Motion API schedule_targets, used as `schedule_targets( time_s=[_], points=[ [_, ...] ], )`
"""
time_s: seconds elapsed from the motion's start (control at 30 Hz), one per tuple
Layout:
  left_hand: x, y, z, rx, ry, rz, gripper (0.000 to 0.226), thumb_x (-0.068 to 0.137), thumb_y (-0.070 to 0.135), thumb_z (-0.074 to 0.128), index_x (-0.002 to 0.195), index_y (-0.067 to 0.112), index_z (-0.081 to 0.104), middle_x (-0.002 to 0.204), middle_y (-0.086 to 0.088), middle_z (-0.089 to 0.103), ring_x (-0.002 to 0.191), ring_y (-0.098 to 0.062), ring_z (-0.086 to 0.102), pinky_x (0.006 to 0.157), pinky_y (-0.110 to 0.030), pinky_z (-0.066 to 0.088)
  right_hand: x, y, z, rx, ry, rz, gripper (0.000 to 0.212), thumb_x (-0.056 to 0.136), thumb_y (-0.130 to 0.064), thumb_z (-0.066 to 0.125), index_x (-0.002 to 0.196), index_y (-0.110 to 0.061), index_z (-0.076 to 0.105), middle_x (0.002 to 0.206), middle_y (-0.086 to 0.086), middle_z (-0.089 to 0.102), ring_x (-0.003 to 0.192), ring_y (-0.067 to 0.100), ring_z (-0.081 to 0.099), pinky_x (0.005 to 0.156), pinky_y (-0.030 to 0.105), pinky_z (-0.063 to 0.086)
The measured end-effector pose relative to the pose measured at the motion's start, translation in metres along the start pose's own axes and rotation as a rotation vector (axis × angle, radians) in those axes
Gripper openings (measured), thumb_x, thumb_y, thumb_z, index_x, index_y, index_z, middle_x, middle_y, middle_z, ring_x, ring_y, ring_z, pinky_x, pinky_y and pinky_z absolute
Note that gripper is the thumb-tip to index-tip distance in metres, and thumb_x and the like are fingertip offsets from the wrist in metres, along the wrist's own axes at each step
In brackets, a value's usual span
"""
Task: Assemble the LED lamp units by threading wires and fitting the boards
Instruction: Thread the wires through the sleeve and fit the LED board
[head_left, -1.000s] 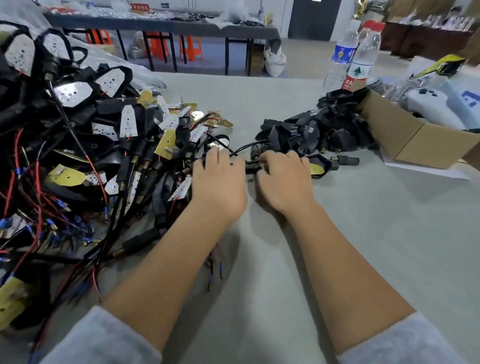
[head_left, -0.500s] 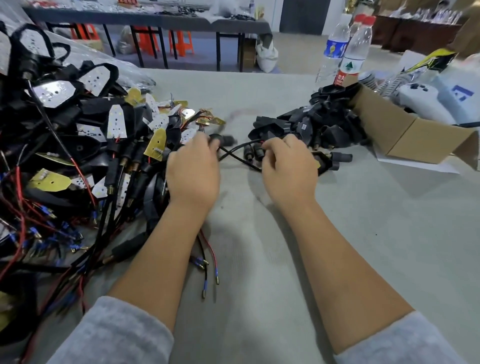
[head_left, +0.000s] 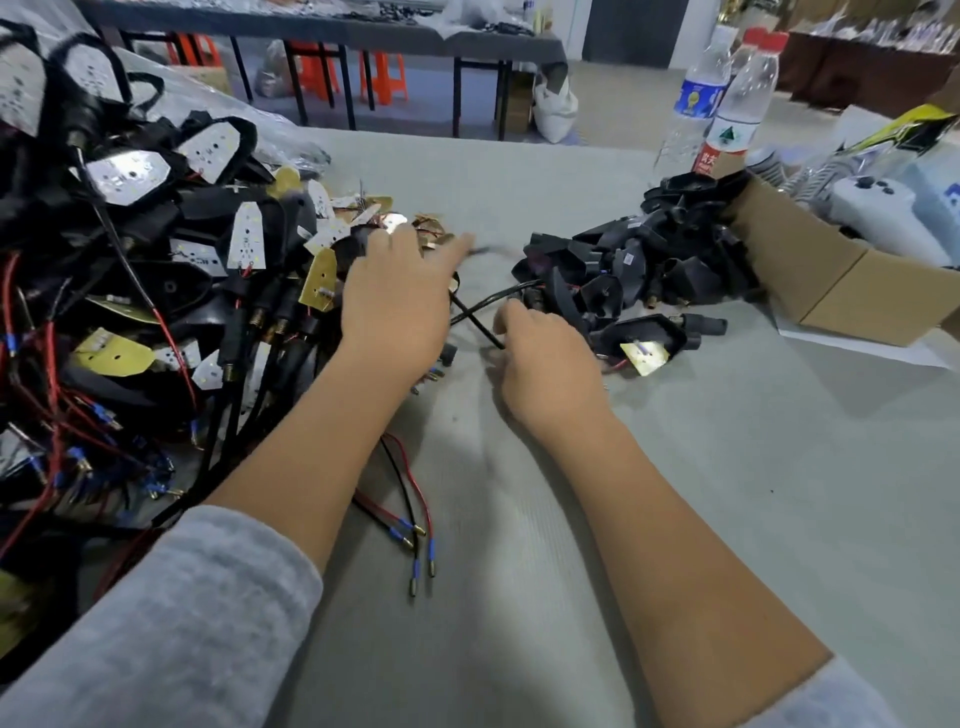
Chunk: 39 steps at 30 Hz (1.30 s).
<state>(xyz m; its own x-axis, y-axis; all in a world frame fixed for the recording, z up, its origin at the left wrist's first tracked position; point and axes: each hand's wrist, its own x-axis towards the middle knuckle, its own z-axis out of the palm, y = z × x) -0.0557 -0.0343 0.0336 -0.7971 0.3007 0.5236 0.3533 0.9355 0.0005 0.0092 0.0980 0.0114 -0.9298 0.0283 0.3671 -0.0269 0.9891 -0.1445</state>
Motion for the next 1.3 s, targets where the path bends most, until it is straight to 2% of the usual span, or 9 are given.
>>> schedule_targets(
  time_s=[0.33,0.4,0.5,0.6,0.73,0.83,1.0,1.13,1.3],
  points=[
    [-0.004,0.015,0.014,-0.164,-0.083,-0.135,0.057,0.092,0.01,0.044,0.142,0.037,0.044,0.123,-0.016,0.053,0.114,-0.039,0.044,0.09,-0.047,0.039,-0.012,0.058,-0.035,-0.181,0.232,0.356,0.036,0.077,-0.001,0.05,0.108,-0.016,0.061,0.108,0.008,0.052,0.105,0.03,0.044,0.092,0.037,0.024],
    [-0.012,0.025,0.016,-0.109,-0.176,-0.142,0.053,0.091,0.015,0.047,0.138,0.039,0.047,0.137,-0.017,0.045,0.129,-0.039,0.034,0.102,-0.052,0.031,-0.017,0.065,-0.035,-0.117,0.236,0.333,0.037,0.078,0.0,0.05,0.108,-0.017,0.062,0.11,0.007,0.052,0.107,0.029,0.044,0.098,0.035,0.02],
    [-0.024,0.043,0.013,-0.116,-0.04,0.047,0.052,0.082,0.013,0.054,0.13,0.033,0.056,0.152,-0.016,0.031,0.143,-0.035,0.017,0.113,-0.058,0.009,-0.02,0.061,-0.03,-0.006,0.269,0.211,0.036,0.08,0.003,0.047,0.106,-0.015,0.063,0.11,0.009,0.054,0.11,0.031,0.044,0.1,0.035,0.02],
    [-0.024,0.057,0.004,-0.419,-0.077,0.329,0.052,0.078,0.004,0.046,0.125,0.018,0.063,0.128,-0.012,0.058,0.123,-0.033,0.046,0.104,-0.051,0.035,-0.019,0.048,-0.03,0.087,0.402,0.105,0.034,0.078,0.005,0.043,0.099,-0.008,0.066,0.102,0.013,0.059,0.103,0.036,0.051,0.097,0.036,0.026],
    [-0.02,0.067,-0.01,-1.022,-0.356,0.032,0.032,0.095,0.014,0.041,0.116,0.021,0.063,0.073,0.005,0.06,0.072,-0.012,0.054,0.07,-0.033,0.045,-0.02,0.04,-0.035,0.149,0.481,0.026,0.039,0.083,-0.014,0.033,0.095,-0.005,0.069,0.098,0.012,0.063,0.096,0.036,0.056,0.095,0.036,0.032],
    [-0.011,0.065,-0.018,-1.117,-0.264,-0.046,0.025,0.1,0.012,0.044,0.107,0.015,0.069,0.074,0.001,0.062,0.068,-0.005,0.05,0.073,-0.029,0.043,-0.021,0.04,-0.033,0.113,0.55,0.042,0.034,0.084,-0.01,0.045,0.109,-0.006,0.068,0.114,0.014,0.062,0.109,0.037,0.055,0.099,0.044,0.036],
    [-0.004,0.052,-0.026,-1.029,-0.186,-0.083,0.024,0.1,0.017,0.046,0.102,0.024,0.069,0.062,0.014,0.052,0.057,-0.001,0.045,0.059,-0.024,0.035,-0.023,0.051,-0.038,0.093,0.634,0.515,0.056,0.069,-0.005,0.053,0.125,-0.013,0.056,0.133,0.013,0.047,0.127,0.034,0.041,0.104,0.045,0.026],
    [-0.01,0.052,-0.026,-1.025,-0.252,-0.068,0.023,0.1,0.018,0.045,0.093,0.029,0.065,0.062,0.011,0.054,0.05,0.005,0.048,0.055,-0.014,0.037,-0.026,0.085,-0.046,0.24,0.554,0.963,0.049,0.076,-0.012,0.055,0.124,-0.019,0.053,0.144,0.009,0.035,0.135,0.031,0.032,0.109,0.044,0.023],
    [-0.012,0.053,-0.018,-1.153,-0.288,-0.168,0.026,0.101,0.017,0.043,0.095,0.027,0.066,0.059,0.009,0.054,0.05,0.005,0.044,0.054,-0.012,0.037,-0.033,0.109,-0.038,0.339,0.297,1.044,0.031,0.088,-0.013,0.053,0.116,-0.019,0.062,0.135,0.011,0.045,0.126,0.033,0.042,0.104,0.037,0.03]
  ],
)
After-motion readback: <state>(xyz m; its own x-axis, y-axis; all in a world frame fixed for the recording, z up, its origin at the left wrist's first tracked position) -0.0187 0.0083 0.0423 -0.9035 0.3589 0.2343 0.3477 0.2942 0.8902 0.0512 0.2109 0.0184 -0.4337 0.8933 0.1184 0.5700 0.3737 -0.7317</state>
